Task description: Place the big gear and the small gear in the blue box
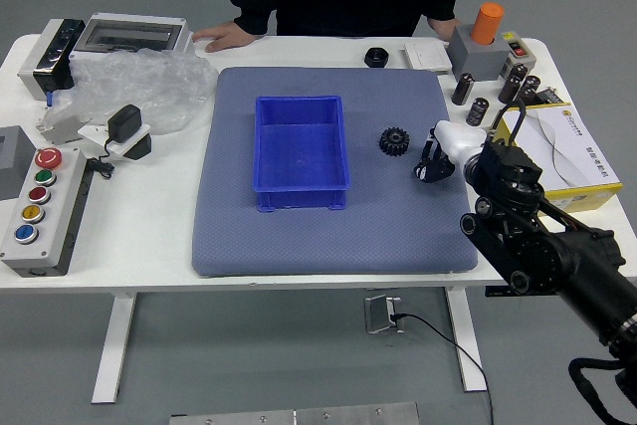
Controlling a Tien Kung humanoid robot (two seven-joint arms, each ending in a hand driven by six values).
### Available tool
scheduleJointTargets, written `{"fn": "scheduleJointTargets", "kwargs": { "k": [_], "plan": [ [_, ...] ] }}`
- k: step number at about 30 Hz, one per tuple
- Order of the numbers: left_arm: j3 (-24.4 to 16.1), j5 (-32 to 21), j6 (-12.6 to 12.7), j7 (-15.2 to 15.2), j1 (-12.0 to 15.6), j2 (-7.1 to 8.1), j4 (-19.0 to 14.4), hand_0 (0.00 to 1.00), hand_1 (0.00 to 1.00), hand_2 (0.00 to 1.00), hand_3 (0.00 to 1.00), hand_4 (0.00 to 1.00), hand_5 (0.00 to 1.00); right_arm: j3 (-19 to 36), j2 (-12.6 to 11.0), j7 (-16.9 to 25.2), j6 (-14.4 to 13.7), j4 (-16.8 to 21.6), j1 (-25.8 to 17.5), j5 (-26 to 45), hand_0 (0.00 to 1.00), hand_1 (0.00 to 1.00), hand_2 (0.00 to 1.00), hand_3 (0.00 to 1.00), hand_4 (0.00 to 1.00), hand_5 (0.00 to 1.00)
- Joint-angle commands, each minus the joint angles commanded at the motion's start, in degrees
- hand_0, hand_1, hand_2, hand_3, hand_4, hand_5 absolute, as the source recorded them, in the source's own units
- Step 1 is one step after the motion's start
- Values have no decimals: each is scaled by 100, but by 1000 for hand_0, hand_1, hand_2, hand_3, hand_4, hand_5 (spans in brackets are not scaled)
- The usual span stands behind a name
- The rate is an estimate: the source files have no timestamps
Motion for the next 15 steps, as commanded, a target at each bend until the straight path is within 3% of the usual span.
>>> {"fn": "scheduleJointTargets", "kwargs": {
  "k": [15],
  "plan": [
    [3, -24, 6, -10, -10, 8, 0, 856, 824, 830, 868, 775, 309, 22, -76, -53, 17, 201, 82, 52, 637, 477, 462, 438, 724, 24]
  ]
}}
